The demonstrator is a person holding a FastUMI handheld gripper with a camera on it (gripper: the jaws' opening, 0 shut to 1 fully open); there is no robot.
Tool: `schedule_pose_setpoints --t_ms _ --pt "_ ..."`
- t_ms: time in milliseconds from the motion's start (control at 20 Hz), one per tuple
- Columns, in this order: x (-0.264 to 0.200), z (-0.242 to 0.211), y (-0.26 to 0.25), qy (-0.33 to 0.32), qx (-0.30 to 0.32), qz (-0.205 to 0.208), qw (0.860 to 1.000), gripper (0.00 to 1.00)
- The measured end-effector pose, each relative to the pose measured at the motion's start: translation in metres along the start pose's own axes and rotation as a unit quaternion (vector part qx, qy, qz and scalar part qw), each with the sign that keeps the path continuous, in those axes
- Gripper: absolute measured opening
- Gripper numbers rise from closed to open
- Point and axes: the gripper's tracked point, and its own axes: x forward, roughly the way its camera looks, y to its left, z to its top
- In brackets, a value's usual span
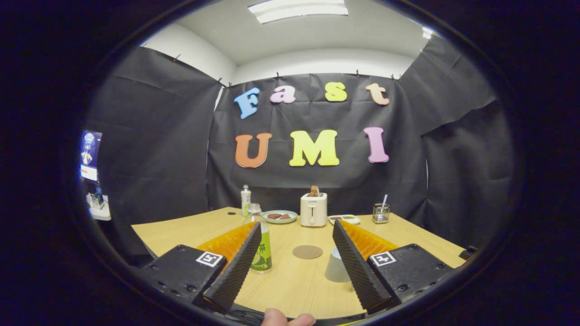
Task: Take the bottle from table, then pour the juice into the cup, finally place the bottle on the coaster
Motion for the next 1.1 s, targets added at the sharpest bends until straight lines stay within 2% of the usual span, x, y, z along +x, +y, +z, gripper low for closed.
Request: schedule_pose_setpoints --t_ms 250,450,550,800,850,950,1100 --pt "-0.001 0.010 0.012 -0.014 0.018 0.005 1.000 1.00" --pt "0.002 0.008 0.021 0.002 0.023 0.005 1.000 1.00" --pt "0.002 0.009 0.017 0.003 0.017 -0.011 1.000 1.00" --pt "0.006 0.018 0.034 -0.017 0.056 0.010 0.998 1.00" --pt "0.006 0.020 0.029 -0.021 0.058 0.002 0.998 1.00" --pt "0.008 0.016 0.011 -0.016 0.034 -0.041 0.998 1.00" --pt "0.015 0.005 0.027 0.006 0.023 -0.034 0.999 1.00"
